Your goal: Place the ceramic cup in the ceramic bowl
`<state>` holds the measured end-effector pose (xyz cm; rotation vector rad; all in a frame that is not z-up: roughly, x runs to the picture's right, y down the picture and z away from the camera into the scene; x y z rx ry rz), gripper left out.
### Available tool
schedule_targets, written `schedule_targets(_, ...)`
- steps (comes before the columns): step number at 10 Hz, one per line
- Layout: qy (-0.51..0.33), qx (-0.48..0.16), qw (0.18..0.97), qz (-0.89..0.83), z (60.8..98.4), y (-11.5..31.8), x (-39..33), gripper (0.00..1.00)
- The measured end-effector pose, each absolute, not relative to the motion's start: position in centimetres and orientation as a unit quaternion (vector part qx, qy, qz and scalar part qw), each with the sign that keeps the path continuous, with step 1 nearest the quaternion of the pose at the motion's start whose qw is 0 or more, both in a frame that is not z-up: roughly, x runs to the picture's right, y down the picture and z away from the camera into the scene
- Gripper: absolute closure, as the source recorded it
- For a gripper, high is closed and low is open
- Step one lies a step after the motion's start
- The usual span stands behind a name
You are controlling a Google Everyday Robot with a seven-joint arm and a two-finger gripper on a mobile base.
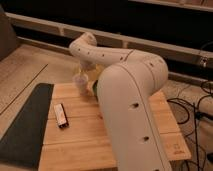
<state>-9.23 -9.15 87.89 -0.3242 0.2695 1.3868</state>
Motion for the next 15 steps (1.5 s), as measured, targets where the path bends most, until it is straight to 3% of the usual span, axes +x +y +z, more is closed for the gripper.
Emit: schedule_targets(15, 0.133, -0.159, 0.74, 0.64, 90.5, -7.7, -9.5, 0.35)
